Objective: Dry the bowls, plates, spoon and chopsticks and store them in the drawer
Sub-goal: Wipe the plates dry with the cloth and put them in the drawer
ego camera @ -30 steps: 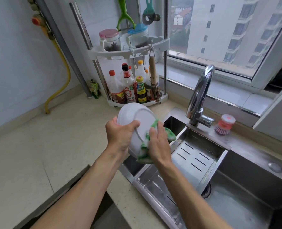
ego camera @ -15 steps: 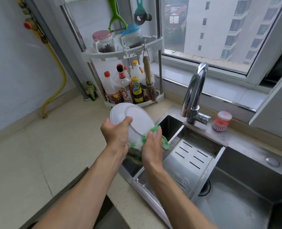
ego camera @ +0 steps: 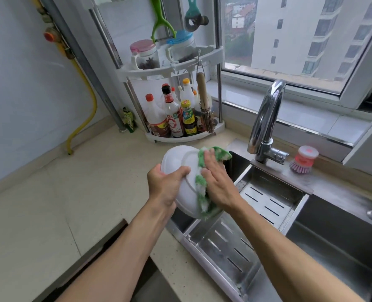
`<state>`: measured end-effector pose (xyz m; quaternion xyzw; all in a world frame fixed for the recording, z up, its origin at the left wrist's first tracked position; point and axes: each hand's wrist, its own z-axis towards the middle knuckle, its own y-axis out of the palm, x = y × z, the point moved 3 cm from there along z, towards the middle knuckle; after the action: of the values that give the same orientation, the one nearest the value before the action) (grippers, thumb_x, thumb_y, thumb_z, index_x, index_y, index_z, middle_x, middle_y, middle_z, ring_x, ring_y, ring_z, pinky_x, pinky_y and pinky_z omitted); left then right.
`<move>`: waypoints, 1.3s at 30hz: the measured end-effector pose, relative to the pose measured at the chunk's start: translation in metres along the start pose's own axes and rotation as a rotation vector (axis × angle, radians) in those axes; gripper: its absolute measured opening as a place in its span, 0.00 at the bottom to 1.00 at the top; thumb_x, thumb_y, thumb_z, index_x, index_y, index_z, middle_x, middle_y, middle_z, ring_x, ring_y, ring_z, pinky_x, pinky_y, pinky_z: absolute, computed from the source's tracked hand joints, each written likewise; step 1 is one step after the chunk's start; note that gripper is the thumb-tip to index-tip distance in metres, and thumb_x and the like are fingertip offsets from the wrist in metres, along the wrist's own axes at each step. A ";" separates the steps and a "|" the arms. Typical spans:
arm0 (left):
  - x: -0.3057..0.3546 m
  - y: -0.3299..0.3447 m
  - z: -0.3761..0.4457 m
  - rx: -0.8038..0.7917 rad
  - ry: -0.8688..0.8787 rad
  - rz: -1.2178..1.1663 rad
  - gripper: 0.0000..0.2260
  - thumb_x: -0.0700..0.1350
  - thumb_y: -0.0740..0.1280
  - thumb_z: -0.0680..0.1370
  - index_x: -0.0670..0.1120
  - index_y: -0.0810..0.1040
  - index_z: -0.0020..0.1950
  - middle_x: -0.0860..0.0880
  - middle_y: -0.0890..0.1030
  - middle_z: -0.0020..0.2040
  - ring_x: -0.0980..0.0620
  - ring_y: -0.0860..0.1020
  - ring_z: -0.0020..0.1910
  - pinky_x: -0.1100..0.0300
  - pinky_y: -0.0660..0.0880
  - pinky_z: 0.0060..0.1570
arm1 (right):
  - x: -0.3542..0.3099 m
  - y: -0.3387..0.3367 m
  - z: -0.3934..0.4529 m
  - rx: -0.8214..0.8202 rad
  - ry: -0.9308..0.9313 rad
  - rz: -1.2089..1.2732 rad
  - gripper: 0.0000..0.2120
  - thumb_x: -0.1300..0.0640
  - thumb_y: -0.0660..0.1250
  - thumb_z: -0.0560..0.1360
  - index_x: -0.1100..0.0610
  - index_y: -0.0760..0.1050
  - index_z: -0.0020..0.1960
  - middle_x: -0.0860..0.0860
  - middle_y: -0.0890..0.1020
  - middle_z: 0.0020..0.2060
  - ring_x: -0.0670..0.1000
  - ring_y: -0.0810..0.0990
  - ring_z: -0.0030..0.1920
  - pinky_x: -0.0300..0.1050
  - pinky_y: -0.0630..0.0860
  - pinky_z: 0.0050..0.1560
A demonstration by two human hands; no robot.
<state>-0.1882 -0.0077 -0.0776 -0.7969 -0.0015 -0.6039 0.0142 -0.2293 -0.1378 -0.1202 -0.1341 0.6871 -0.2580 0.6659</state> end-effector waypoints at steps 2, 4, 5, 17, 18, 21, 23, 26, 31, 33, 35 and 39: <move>-0.002 0.002 0.000 -0.021 -0.005 -0.016 0.13 0.33 0.76 0.68 0.44 0.78 0.47 0.43 0.84 0.46 0.44 0.83 0.43 0.51 0.83 0.42 | -0.011 0.011 -0.008 -0.009 -0.086 -0.026 0.26 0.48 0.42 0.81 0.46 0.36 0.76 0.44 0.36 0.77 0.40 0.34 0.77 0.39 0.33 0.77; -0.005 0.003 0.002 -0.047 -0.009 -0.012 0.13 0.32 0.76 0.68 0.42 0.79 0.48 0.41 0.84 0.47 0.41 0.84 0.44 0.48 0.83 0.44 | -0.011 0.015 -0.018 -0.033 -0.171 -0.021 0.28 0.47 0.42 0.80 0.45 0.36 0.77 0.42 0.37 0.77 0.39 0.35 0.77 0.37 0.34 0.76; -0.006 0.003 0.002 -0.063 -0.012 0.005 0.13 0.32 0.76 0.67 0.42 0.80 0.49 0.40 0.84 0.48 0.40 0.84 0.45 0.46 0.83 0.45 | -0.003 0.012 -0.016 -0.030 -0.166 -0.027 0.27 0.46 0.42 0.80 0.45 0.37 0.77 0.42 0.37 0.77 0.40 0.35 0.78 0.40 0.34 0.77; -0.004 0.008 -0.008 -0.344 -0.029 0.194 0.16 0.28 0.75 0.67 0.38 0.80 0.53 0.39 0.85 0.48 0.43 0.84 0.42 0.51 0.82 0.40 | 0.009 -0.021 0.006 0.208 -0.010 0.096 0.27 0.47 0.47 0.79 0.49 0.68 0.75 0.54 0.75 0.70 0.56 0.73 0.67 0.54 0.68 0.68; -0.005 0.008 -0.007 -0.346 -0.022 0.201 0.17 0.29 0.76 0.66 0.38 0.81 0.53 0.40 0.85 0.47 0.43 0.84 0.42 0.52 0.82 0.39 | 0.005 -0.019 0.005 0.220 -0.004 0.132 0.27 0.48 0.48 0.79 0.50 0.70 0.74 0.54 0.76 0.69 0.56 0.74 0.65 0.53 0.70 0.66; -0.005 0.006 -0.006 -0.372 -0.026 0.162 0.15 0.29 0.76 0.67 0.35 0.81 0.52 0.40 0.85 0.45 0.45 0.83 0.40 0.55 0.81 0.38 | -0.012 -0.001 -0.007 0.173 -0.206 0.114 0.24 0.52 0.51 0.79 0.49 0.72 0.72 0.50 0.73 0.72 0.51 0.69 0.71 0.51 0.63 0.72; -0.005 0.005 -0.007 -0.412 -0.018 0.186 0.13 0.28 0.74 0.68 0.36 0.81 0.51 0.41 0.85 0.44 0.46 0.83 0.40 0.56 0.80 0.38 | -0.008 -0.002 -0.009 0.148 -0.272 0.061 0.23 0.52 0.51 0.81 0.48 0.70 0.74 0.49 0.73 0.72 0.49 0.69 0.71 0.49 0.62 0.72; -0.004 0.004 -0.010 -0.383 0.036 0.242 0.18 0.31 0.78 0.63 0.41 0.81 0.50 0.43 0.85 0.46 0.45 0.84 0.43 0.53 0.82 0.40 | 0.020 -0.016 0.000 0.235 -0.050 0.169 0.20 0.50 0.51 0.82 0.45 0.72 0.71 0.51 0.80 0.58 0.49 0.78 0.55 0.50 0.74 0.59; -0.006 0.012 -0.016 -0.238 0.124 0.209 0.18 0.32 0.79 0.64 0.42 0.80 0.50 0.43 0.84 0.49 0.43 0.83 0.48 0.48 0.83 0.44 | 0.039 -0.018 0.003 0.320 0.289 0.484 0.13 0.48 0.53 0.79 0.44 0.76 0.51 0.49 0.80 0.53 0.54 0.78 0.56 0.54 0.73 0.60; -0.004 0.019 -0.019 -0.164 0.170 0.183 0.15 0.33 0.78 0.66 0.45 0.79 0.47 0.46 0.84 0.48 0.46 0.83 0.46 0.54 0.82 0.38 | 0.046 -0.009 -0.001 0.380 0.442 0.631 0.15 0.43 0.55 0.73 0.48 0.76 0.51 0.53 0.81 0.51 0.58 0.79 0.54 0.57 0.76 0.59; 0.000 0.025 -0.020 -0.073 0.211 0.147 0.15 0.34 0.78 0.66 0.48 0.77 0.45 0.48 0.83 0.47 0.51 0.82 0.44 0.61 0.79 0.34 | 0.053 0.007 -0.006 0.428 0.559 0.792 0.21 0.41 0.55 0.68 0.51 0.75 0.53 0.57 0.82 0.50 0.58 0.81 0.47 0.56 0.80 0.52; 0.005 0.030 -0.018 0.074 0.226 0.056 0.16 0.35 0.77 0.67 0.51 0.74 0.42 0.52 0.81 0.43 0.57 0.80 0.39 0.66 0.77 0.30 | 0.034 0.040 -0.022 0.435 0.686 1.006 0.18 0.42 0.56 0.71 0.53 0.72 0.53 0.58 0.82 0.44 0.61 0.82 0.42 0.55 0.80 0.39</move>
<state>-0.2037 -0.0384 -0.0688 -0.7224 0.0000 -0.6888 0.0606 -0.2475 -0.1189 -0.1705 0.4325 0.7718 -0.0758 0.4600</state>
